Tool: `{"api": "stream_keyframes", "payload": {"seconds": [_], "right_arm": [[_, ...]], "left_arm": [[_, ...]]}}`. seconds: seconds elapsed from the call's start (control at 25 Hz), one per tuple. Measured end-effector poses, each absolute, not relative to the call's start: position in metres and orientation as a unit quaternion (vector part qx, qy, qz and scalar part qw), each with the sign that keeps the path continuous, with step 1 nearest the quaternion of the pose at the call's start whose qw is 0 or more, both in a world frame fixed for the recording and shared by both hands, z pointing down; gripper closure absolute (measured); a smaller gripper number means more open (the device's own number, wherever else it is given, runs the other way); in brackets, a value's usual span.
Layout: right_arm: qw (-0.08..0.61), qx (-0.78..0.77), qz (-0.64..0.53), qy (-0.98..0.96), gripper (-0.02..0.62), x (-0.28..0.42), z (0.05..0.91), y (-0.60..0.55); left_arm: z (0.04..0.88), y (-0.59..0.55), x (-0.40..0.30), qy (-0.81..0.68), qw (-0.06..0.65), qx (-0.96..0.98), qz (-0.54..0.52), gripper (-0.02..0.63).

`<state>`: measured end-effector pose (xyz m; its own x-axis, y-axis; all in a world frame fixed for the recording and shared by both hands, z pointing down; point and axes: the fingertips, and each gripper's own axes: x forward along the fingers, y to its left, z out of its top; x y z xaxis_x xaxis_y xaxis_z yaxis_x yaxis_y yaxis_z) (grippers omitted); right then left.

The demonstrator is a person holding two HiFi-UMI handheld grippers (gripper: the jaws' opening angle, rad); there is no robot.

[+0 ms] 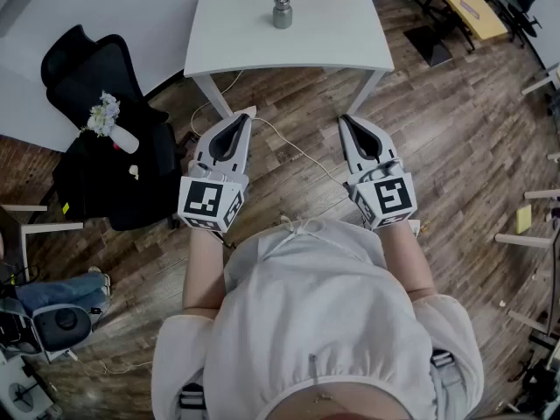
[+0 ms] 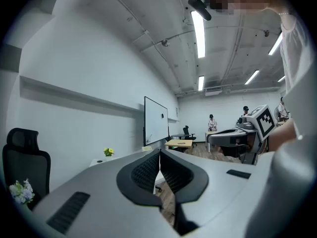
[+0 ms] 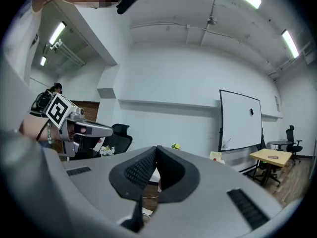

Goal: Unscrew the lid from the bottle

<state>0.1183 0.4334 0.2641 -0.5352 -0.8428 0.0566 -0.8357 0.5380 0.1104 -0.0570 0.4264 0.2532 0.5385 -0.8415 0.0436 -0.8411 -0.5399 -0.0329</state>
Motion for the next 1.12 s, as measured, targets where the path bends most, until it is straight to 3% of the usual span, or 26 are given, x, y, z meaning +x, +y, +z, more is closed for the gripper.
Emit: {"api": "stream_keyframes", "payload": {"seconds": [0.76, 0.8, 0.84, 0.88, 0.92, 1.0, 1.12], "right_arm": [[0.043, 0.507, 0.014, -0.861, 0.589, 0.085, 0.284, 0.430], [0.044, 0.507, 0.012, -0.861, 0.548, 0.083, 0.286, 0.428], [0.043, 0.508, 0.011, -0.860, 0.454, 0.082, 0.287, 0.424], [0.040, 0.512, 0.012, -0.858, 0.301, 0.083, 0.287, 0.419], [0.035, 0.518, 0.014, -0.854, 0.231, 0.087, 0.287, 0.414], [0.025, 0.534, 0.019, -0.845, 0.180, 0.100, 0.285, 0.404], [0.016, 0.538, 0.025, -0.843, 0.172, 0.111, 0.286, 0.389]], "left_arm": [[0.280, 0.428, -0.103, 0.477, -0.018, -0.878, -0.006, 0.586], [0.280, 0.426, -0.108, 0.482, -0.019, -0.876, 0.003, 0.584], [0.280, 0.424, -0.113, 0.487, -0.020, -0.873, 0.015, 0.545], [0.279, 0.421, -0.117, 0.490, -0.023, -0.871, 0.028, 0.394], [0.278, 0.419, -0.119, 0.492, -0.026, -0.869, 0.038, 0.253], [0.279, 0.414, -0.121, 0.497, -0.029, -0.866, 0.039, 0.247], [0.282, 0.404, -0.120, 0.506, -0.022, -0.862, 0.022, 0.242]]}}
